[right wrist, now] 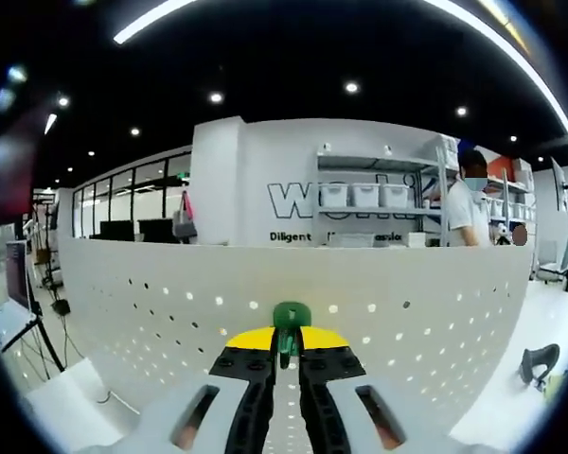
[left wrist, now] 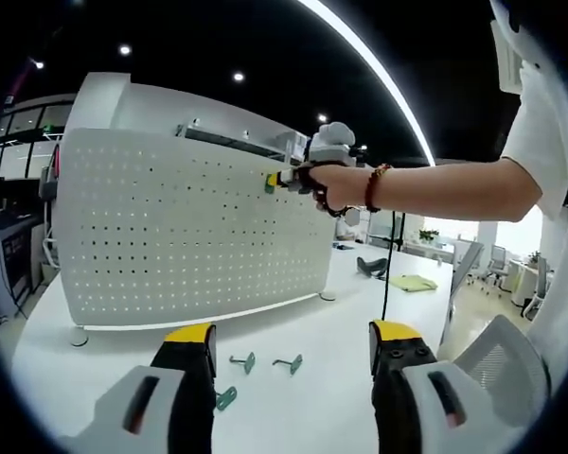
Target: Insert the hook assembly into the mounting plate slot until the hook locks in place.
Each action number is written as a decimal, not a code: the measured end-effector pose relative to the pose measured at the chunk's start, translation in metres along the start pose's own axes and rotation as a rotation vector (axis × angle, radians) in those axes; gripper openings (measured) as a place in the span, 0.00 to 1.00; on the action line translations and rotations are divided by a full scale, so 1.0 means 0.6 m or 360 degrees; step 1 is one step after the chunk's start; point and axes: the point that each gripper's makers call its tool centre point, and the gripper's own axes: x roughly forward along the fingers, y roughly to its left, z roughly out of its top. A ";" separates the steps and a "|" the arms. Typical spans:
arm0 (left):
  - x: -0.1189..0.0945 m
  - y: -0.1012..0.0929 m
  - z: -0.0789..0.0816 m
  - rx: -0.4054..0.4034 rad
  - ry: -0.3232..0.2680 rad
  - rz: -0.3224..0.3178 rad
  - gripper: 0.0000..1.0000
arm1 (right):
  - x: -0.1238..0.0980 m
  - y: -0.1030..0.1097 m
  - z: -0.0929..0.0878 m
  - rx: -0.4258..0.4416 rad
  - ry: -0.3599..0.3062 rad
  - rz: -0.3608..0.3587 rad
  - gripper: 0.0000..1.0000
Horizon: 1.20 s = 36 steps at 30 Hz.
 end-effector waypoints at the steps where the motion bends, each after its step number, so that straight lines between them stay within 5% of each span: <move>1: 0.000 0.000 0.000 -0.0001 -0.0001 -0.0001 0.67 | 0.000 -0.001 0.001 -0.0008 0.0000 -0.0005 0.08; 11: 0.000 0.003 -0.006 0.0012 0.0020 0.0009 0.67 | -0.004 0.005 -0.005 -0.0013 0.0009 0.0043 0.16; 36: -0.001 0.016 -0.024 0.0014 0.0104 0.0061 0.64 | -0.067 0.004 -0.030 -0.0005 0.0013 0.0103 0.16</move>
